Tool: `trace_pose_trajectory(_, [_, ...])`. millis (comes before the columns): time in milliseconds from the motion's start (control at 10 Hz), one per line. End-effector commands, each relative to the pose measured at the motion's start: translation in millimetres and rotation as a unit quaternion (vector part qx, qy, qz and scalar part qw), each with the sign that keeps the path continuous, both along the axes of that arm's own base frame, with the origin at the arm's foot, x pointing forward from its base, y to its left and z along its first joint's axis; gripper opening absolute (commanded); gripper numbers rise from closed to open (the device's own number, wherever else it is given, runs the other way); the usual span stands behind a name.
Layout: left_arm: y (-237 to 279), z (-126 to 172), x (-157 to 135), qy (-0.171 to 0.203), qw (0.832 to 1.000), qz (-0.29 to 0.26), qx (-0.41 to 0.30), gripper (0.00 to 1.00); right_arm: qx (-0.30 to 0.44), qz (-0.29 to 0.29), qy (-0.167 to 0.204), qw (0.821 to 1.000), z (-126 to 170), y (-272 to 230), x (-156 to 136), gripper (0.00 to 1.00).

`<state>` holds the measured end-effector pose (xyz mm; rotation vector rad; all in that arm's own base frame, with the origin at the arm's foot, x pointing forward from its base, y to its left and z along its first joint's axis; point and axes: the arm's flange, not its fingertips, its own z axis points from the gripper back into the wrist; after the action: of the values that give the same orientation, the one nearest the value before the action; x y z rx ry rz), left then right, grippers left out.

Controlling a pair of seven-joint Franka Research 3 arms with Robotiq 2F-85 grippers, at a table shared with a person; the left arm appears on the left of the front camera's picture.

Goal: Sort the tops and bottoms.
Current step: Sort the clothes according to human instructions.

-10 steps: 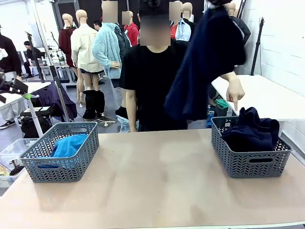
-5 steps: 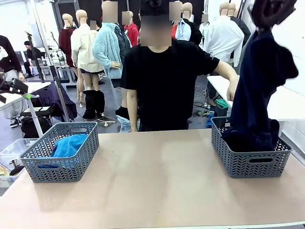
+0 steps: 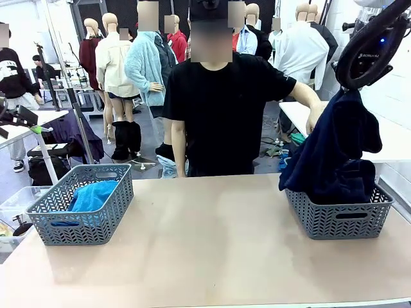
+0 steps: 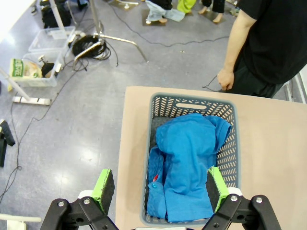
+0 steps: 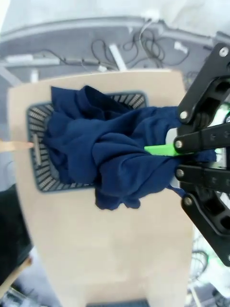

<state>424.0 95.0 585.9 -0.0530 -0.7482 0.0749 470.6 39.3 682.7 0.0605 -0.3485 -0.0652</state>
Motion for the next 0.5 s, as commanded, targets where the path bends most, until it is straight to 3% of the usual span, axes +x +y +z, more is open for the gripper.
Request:
trace_pose_trajectory(0, [0.9, 1.5, 0.5, 0.005, 1.000, 0.001, 0.001, 1.00, -0.002, 0.011, -0.017, 1.000, 21.4, 2.7, -6.2, 0.00])
trace_pose_trajectory(200, [0.9, 1.5, 0.5, 0.005, 1.000, 0.001, 0.001, 1.00, -0.001, 0.002, -0.006, 1.000, 6.9, 1.1, -1.8, 0.00])
trace_pose_trajectory(300, [0.9, 1.5, 0.5, 0.005, 1.000, 0.001, 0.001, 1.00, -0.051, 0.006, -0.021, 0.998, 16.9, 10.4, -3.2, 0.00])
trace_pose_trajectory(400, [0.9, 1.5, 0.5, 0.005, 1.000, 0.001, 0.001, 1.00, -0.044, -0.040, -0.031, 0.998, 29.7, -4.0, 7.3, 0.00])
